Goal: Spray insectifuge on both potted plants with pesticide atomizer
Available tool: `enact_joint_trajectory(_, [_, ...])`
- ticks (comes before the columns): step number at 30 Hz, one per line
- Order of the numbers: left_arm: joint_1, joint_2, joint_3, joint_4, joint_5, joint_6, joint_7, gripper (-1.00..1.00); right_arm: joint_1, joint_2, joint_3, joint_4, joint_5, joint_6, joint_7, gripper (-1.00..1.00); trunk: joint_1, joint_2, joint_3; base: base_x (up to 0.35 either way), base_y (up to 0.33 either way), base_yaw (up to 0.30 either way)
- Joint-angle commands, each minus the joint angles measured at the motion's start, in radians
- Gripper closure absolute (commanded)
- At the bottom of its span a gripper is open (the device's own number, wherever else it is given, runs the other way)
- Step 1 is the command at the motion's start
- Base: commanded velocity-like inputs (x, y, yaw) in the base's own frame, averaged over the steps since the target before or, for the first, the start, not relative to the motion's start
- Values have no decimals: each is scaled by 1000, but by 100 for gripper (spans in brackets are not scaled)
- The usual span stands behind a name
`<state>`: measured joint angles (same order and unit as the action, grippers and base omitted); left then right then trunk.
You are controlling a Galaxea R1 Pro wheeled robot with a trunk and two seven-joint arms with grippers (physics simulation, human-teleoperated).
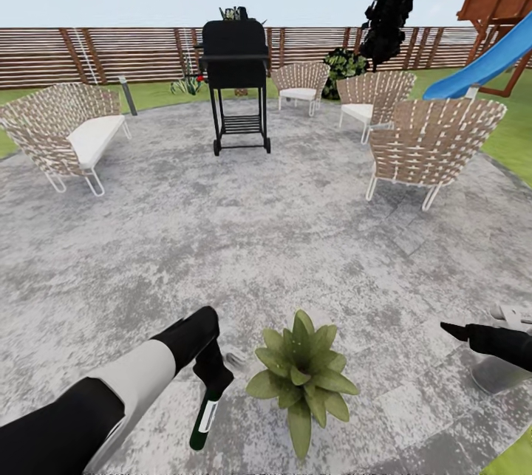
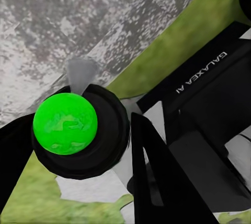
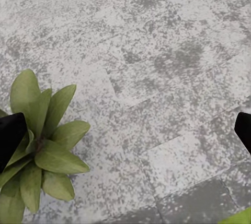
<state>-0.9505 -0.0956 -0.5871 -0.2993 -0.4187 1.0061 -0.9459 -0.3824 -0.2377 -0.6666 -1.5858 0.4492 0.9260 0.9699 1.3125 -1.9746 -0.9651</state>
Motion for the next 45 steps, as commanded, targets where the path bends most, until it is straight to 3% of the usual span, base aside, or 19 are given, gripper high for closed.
enact_joint_trajectory(1, [-1, 1, 1, -1, -9, 4, -10, 100, -1, 0, -1, -1, 9, 4, 10, -100, 0, 0, -2, 63, 32, 0])
enact_joint_trajectory(15, [-4, 0, -1, -3, -9, 4, -10, 100, -1, 0, -1, -2, 9, 4, 10, -100, 0, 0, -14, 97, 75, -6])
enact_joint_trajectory(24, [-2, 3, -2, -3, -9, 3, -9, 100, -1, 0, -1, -2, 9, 4, 10, -100, 0, 0, -19, 2, 1, -198])
enact_joint_trajectory(32, [3, 6, -2, -3, -9, 3, 34, 100, -1, 0, -1, -2, 9, 4, 10, -100, 0, 0, -25, 0, 0, -215])
enact_joint_trajectory(45, [23, 14, -4, 2, -9, 3, 36, 100, -1, 0, -1, -2, 9, 4, 10, -100, 0, 0, -27, 0, 0, -25])
